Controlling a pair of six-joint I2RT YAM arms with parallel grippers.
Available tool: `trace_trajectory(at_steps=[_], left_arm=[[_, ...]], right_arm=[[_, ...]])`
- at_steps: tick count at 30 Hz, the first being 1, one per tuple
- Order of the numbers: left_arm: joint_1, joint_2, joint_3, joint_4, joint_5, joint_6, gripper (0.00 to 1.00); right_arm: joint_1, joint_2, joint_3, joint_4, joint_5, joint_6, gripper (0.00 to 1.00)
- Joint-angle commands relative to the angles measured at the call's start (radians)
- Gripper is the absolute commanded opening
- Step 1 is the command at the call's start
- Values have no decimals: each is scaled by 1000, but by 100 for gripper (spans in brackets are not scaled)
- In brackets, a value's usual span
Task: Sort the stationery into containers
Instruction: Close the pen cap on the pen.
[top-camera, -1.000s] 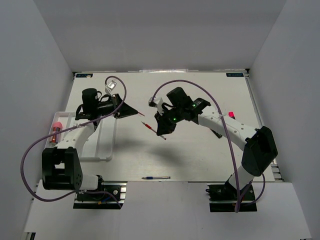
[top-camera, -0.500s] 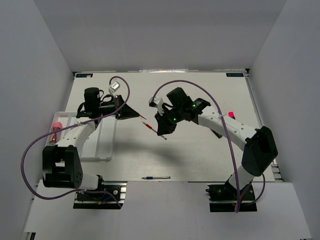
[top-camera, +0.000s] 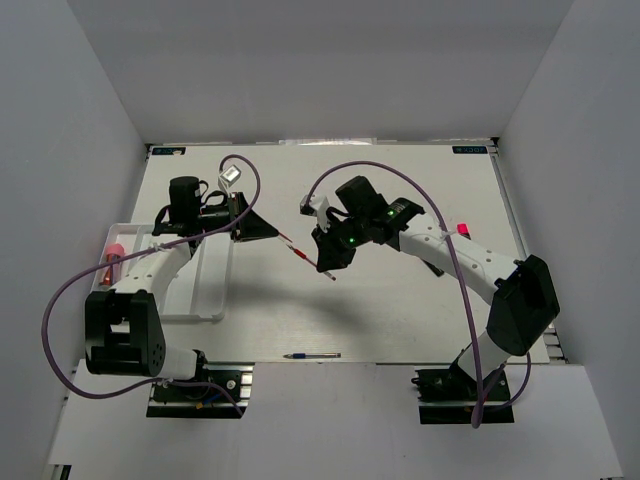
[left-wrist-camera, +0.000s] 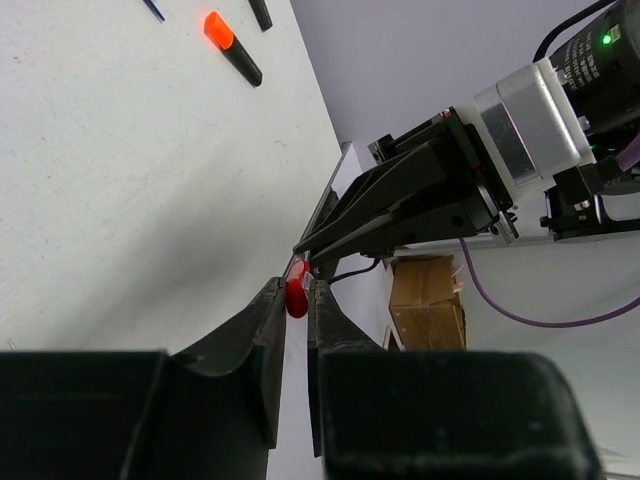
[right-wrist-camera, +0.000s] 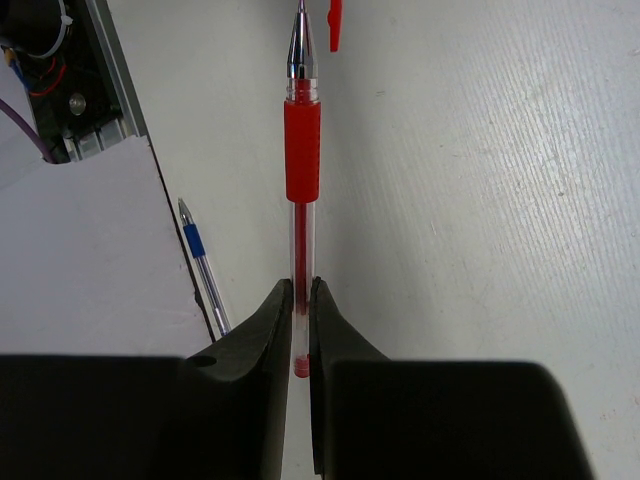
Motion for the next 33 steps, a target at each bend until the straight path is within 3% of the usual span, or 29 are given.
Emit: trace_trajectory(at_steps=[1,33], left_arm=[[-2,4,45,-26,14,41,0],[-58,-26,-31,-46,-34,56,0]], right_arm=[[1,-27,21,-4,-3,-12,0],[4,68,137,-14,-34,14,0]])
